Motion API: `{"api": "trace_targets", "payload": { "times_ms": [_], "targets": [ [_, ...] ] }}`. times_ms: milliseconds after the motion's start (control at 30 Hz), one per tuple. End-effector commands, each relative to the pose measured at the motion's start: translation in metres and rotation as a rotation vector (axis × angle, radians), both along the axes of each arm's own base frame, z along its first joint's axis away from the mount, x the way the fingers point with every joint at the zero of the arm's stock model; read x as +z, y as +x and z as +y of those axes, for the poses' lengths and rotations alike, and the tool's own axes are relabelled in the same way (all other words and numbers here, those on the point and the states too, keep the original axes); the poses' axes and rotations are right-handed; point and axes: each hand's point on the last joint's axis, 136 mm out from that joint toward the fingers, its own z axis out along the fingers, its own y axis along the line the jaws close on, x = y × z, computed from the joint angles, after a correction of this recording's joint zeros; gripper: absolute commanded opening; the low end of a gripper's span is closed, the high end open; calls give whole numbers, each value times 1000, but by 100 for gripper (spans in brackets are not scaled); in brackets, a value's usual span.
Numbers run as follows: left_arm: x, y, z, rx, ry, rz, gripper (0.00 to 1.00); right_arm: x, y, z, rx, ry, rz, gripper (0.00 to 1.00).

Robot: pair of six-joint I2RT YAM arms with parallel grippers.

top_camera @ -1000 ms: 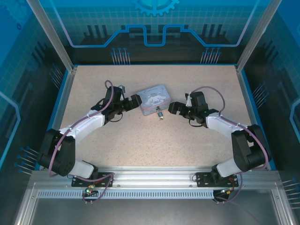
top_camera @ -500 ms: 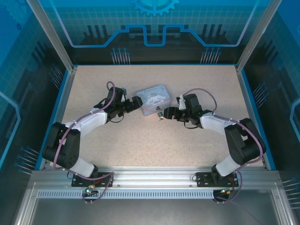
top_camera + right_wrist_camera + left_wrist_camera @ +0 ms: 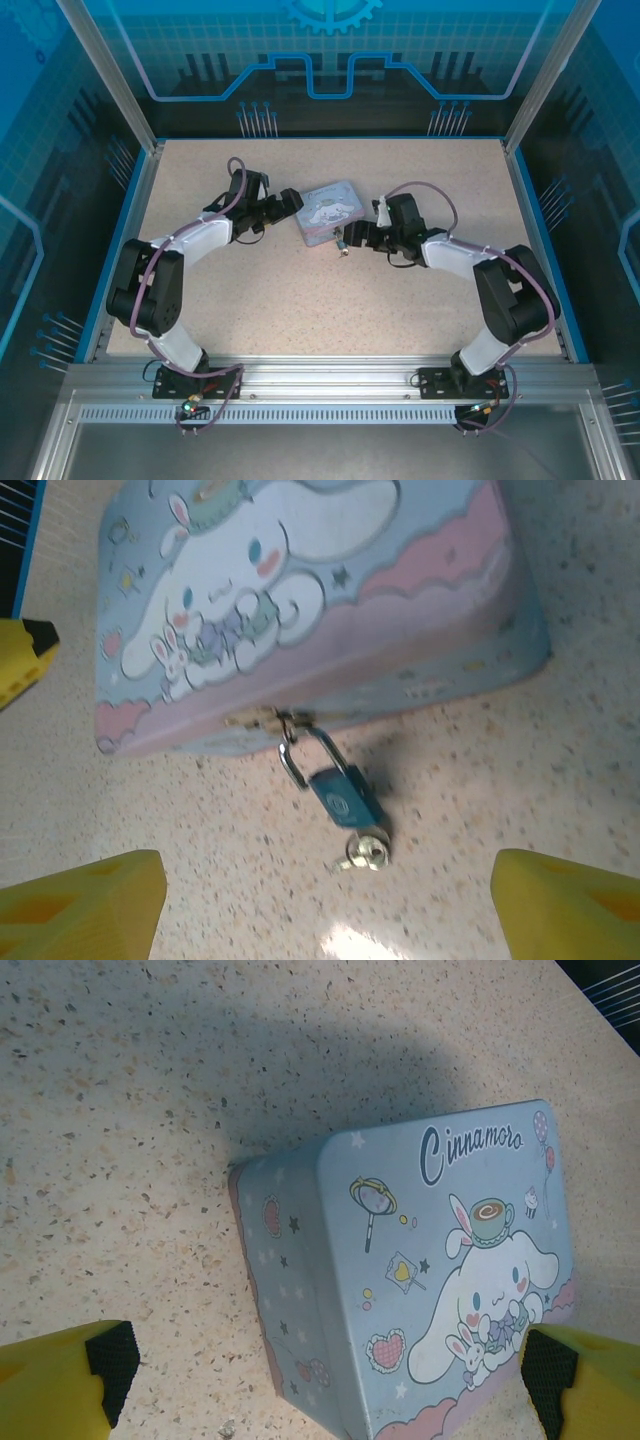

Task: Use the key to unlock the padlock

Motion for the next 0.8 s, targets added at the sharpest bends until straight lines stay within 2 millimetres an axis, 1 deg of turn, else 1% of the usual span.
{"api": "trace_targets", "payload": {
  "times_ms": [0,267,467,633,767],
  "targets": [
    [8,0,-2,-24,-9,-20,99,7,14,13,13,18,-16,86],
    [17,-9,7,3,16,-39,99,11,41,32,31,64,-10,88],
    [23,-11,8,8,10,-55,99,15,53,41,42,84,-16,88],
    [23,-10,9,21,-6,-73,99,17,57,45,61,99,-17,88],
    [24,-12,9,26,-10,-72,99,29,49,41,64,105,-43,88]
  ]
}}
